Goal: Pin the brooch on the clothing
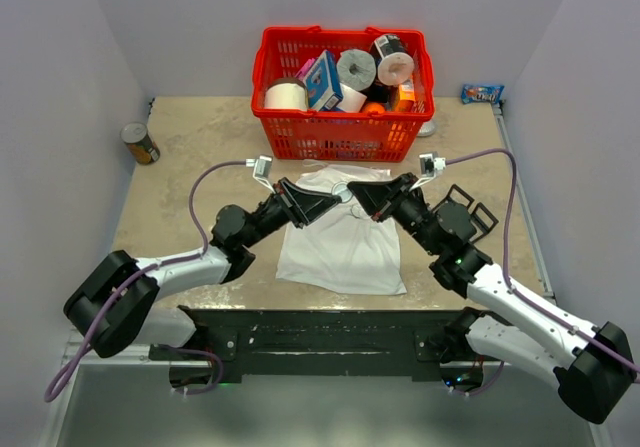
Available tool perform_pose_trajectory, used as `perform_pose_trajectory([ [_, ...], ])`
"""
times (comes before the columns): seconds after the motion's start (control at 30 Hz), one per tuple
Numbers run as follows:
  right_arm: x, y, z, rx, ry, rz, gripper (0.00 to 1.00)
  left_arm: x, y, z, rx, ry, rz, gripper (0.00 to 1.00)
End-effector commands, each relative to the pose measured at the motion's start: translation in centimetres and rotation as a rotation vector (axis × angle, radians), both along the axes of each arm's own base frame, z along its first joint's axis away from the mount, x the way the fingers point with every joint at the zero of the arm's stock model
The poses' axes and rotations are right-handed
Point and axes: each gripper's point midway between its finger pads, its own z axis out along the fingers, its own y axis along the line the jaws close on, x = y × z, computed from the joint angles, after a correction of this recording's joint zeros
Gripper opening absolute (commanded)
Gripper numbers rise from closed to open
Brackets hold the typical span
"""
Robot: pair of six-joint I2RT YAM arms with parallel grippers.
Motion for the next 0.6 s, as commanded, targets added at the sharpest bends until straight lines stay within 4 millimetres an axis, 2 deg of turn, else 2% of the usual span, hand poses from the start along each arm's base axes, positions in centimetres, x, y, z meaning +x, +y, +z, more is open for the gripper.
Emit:
perform_pose_trajectory([
  [0.0,-0.6,0.2,0.8,-0.121,-0.015,0.027,0.21,-2.0,-0.7,0.8,0.093,-0.136,-0.114,0.0],
  [0.03,-0.7,0.2,0.6,-0.151,-0.01,0.036,0.27,-1.9,-0.6,0.0,0.135,-0.14,-0.128,0.0],
  [0.07,-0.8,0.2,1.3,-0.166,-0.02,0.041,0.3,-1.6,-0.2,0.0,0.149,-0.148,-0.131,0.0],
  [0.1,-1.0,0.2,0.3,-0.23,-0.01,0.055,0.32,-2.4,0.0,-0.3,0.168,-0.167,-0.189,0.0],
  [0.17,-1.4,0.3,0.6,-0.281,-0.034,0.085,0.38,-2.1,0.9,-1.0,0.195,-0.17,-0.215,0.0],
  [0.2,-1.5,0.2,-0.3,-0.317,-0.007,0.092,0.38,-2.9,1.2,-1.4,0.218,-0.195,-0.272,0.0],
  [0.23,-1.8,0.4,-0.5,-0.333,-0.006,0.119,0.39,-3.0,1.4,-2.1,0.244,-0.188,-0.299,0.0],
  [0.27,-2.1,0.5,-0.2,-0.343,-0.012,0.143,0.41,-2.9,1.6,-1.9,0.258,-0.208,-0.317,0.0],
  [0.3,-2.2,0.7,-1.2,-0.383,0.0,0.174,0.42,-3.9,1.6,-2.4,0.283,-0.225,-0.391,0.0],
  [0.33,-2.7,1.1,-1.3,-0.395,-0.01,0.218,0.43,-4.1,1.6,-3.0,0.309,-0.226,-0.422,0.0],
  [0.37,-3.6,1.7,-1.4,-0.404,-0.016,0.287,0.44,-4.4,1.5,-2.6,0.312,-0.243,-0.445,0.0],
  [0.47,-4.9,2.2,-2.1,-0.417,-0.014,0.372,0.46,-5.6,1.7,-2.3,0.313,-0.28,-0.524,0.0],
  [0.57,-5.4,2.5,-2.6,-0.431,-0.006,0.413,0.46,-6.1,1.9,-2.0,0.319,-0.309,-0.548,0.0],
])
